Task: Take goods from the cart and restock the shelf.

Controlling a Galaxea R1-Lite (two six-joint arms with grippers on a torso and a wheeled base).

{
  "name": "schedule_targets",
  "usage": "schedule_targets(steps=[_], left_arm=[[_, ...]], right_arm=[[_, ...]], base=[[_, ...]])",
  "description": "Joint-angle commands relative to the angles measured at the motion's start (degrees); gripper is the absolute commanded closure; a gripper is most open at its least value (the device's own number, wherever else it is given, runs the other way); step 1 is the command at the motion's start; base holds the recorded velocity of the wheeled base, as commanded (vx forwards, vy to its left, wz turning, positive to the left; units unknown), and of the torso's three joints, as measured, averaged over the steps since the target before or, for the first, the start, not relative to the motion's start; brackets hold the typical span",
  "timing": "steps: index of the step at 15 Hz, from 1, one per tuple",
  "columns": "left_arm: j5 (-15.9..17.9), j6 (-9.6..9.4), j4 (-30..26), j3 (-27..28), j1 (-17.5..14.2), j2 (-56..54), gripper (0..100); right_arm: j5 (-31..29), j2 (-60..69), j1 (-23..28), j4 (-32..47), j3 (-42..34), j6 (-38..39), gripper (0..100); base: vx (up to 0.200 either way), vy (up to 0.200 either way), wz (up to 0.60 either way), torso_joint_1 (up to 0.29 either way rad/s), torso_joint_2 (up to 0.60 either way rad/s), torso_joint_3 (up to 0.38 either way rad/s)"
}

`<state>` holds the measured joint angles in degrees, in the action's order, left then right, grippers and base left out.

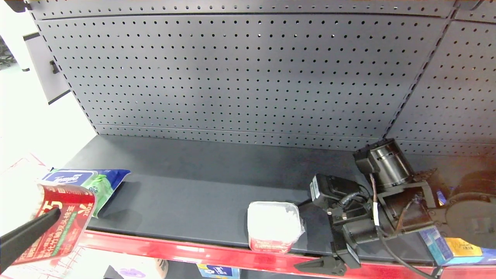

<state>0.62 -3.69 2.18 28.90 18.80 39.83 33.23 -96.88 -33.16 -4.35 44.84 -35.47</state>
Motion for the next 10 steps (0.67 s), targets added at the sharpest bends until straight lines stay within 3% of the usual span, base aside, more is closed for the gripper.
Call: schedule_targets(steps=[1, 7, 10], left_arm=[[0.0, 0.00, 0.0, -0.1, 0.0, 0.0, 100], [0.3, 0.18, 0.0, -0.4, 0.0, 0.9, 100], [2.6, 0.18, 0.0, -0.4, 0.0, 1.7, 100]], right_arm=[[-0.4, 3.5, 1.5, 0.0, -2.5, 0.0, 0], [-2.4, 12.5, 9.1, 0.0, -6.6, 0.1, 0], [-3.5, 20.5, 10.0, 0.0, -8.9, 4.8, 0]], base=[[0.000, 0.000, 0.00, 0.000, 0.00, 0.000], [0.000, 0.000, 0.00, 0.000, 0.00, 0.000], [0.000, 0.000, 0.00, 0.000, 0.00, 0.000]])
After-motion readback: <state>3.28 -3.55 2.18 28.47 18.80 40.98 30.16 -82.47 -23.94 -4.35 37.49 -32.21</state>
